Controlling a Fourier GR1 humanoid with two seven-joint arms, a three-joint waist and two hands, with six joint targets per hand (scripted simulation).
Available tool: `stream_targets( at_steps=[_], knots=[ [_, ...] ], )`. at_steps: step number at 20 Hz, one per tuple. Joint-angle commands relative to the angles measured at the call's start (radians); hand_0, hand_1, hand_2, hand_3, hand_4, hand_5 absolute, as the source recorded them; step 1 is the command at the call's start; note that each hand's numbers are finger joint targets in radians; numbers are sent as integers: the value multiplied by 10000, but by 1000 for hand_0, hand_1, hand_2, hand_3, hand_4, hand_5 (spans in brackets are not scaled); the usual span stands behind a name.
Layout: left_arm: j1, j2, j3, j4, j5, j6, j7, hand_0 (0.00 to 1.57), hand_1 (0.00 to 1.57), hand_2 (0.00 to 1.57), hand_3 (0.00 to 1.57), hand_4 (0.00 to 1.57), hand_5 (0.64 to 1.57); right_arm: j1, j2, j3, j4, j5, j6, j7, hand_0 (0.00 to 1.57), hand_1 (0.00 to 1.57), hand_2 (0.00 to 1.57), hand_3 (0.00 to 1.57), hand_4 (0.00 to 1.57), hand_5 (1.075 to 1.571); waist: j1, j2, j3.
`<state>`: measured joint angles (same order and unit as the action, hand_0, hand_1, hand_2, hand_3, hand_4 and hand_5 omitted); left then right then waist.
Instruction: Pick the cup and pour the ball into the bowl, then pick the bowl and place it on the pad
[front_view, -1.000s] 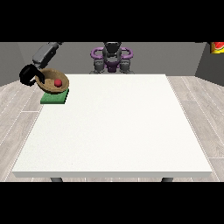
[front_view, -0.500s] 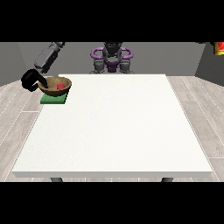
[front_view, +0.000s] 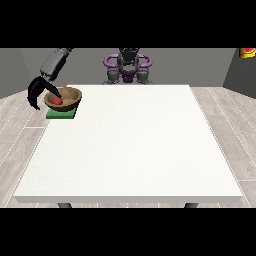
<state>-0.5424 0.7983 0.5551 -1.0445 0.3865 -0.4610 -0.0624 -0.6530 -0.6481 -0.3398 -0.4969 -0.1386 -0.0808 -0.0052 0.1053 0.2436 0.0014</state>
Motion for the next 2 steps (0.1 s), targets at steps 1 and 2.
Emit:
stream_targets(
  at_steps=[1,2],
  knots=[
    [344,-485,-268,-94,-270,359,-143,0,0,0,0,1190,1569,-210,-708,209,-88,145,718,730,0,0,0,0,0,1383,-245,-560,-14],
    [321,83,-43,982,-496,159,-296,0,0,0,0,1190,1569,-505,-513,525,-766,223,749,1214,0,0,0,0,200,1375,-739,-1020,-37]
  ],
)
